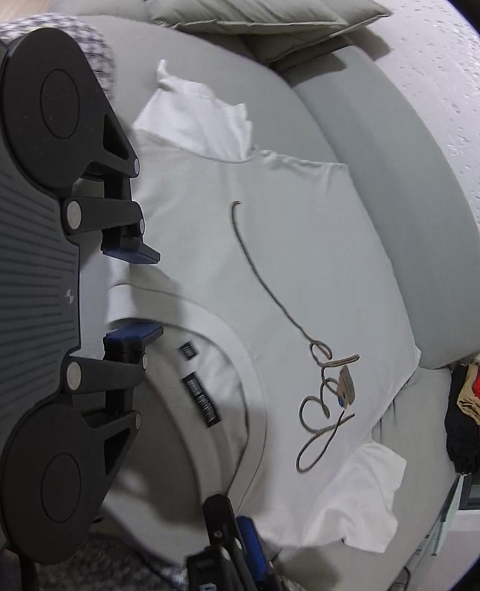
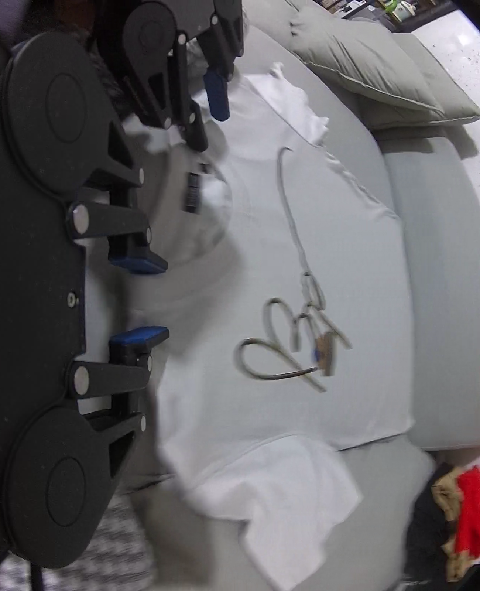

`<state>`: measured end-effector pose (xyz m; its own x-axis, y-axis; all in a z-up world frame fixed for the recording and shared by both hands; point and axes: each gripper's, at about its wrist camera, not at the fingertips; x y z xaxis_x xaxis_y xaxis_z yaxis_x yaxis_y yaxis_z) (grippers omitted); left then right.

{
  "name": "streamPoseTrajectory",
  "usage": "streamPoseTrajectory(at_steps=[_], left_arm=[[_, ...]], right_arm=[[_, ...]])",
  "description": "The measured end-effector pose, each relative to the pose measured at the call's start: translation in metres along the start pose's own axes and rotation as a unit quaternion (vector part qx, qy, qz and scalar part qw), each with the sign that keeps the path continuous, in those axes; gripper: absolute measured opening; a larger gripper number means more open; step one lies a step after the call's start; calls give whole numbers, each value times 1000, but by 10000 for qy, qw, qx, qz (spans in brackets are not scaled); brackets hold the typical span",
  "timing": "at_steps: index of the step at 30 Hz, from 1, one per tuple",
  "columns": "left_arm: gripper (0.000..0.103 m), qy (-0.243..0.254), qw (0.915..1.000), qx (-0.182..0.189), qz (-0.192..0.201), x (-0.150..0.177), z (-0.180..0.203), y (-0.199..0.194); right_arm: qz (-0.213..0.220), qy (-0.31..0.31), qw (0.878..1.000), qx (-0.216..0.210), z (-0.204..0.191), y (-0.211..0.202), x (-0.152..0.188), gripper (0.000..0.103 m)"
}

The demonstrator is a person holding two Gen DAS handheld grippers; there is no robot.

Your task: Fold clothes

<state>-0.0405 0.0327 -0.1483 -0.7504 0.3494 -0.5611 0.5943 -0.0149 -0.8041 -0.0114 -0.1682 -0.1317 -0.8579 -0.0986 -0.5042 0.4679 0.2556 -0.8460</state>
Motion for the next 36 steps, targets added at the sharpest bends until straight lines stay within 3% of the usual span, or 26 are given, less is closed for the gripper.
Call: streamPoseTrajectory(at_steps=[3,6,8,10,13,17,20,23,27,31,36], left_arm=[[42,-322,9992,111,219,-6,-9,-9],[49,-492,9981,33,381,-21,-16,-11],[51,-567,9977,-29,380,-30,-18,-9],[51,-619,9973,-63,391,-36,-18,-8],[54,-670,9968,-45,444,-41,-18,-9],[58,-675,9967,51,455,-41,-17,-8],[58,-675,9968,28,433,-41,-17,-7],[59,-732,9964,59,420,-41,-18,-8],[59,-732,9965,58,393,-38,-17,-8],[60,-767,9965,46,336,-37,-17,-6],[60,-756,9966,33,318,-36,-16,-5]], right_arm=[[119,395,9989,-226,15,-16,0,32],[689,957,9928,-211,43,-34,-3,56],[1049,1412,9843,-137,67,-44,-6,58],[1352,2037,9696,-120,95,-52,-3,58],[1765,3045,9360,-122,141,-60,5,57],[2194,3858,8960,120,185,-70,17,50],[2278,4138,8810,273,207,-72,20,48],[2201,4204,8799,235,222,-65,21,42],[2171,3902,8947,121,231,-52,17,27],[2221,3688,9026,-65,235,-45,15,25],[2301,3724,8984,-356,239,-40,11,20]])
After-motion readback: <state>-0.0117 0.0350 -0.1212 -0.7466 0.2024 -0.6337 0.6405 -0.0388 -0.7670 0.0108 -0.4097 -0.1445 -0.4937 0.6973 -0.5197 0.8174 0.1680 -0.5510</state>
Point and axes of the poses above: each gripper's, at about its wrist camera, not at the fingertips, and y roughly the way its jaws point, z to its right, x to its underside, and after that the axes turned 4 degrees about -y, right-handed
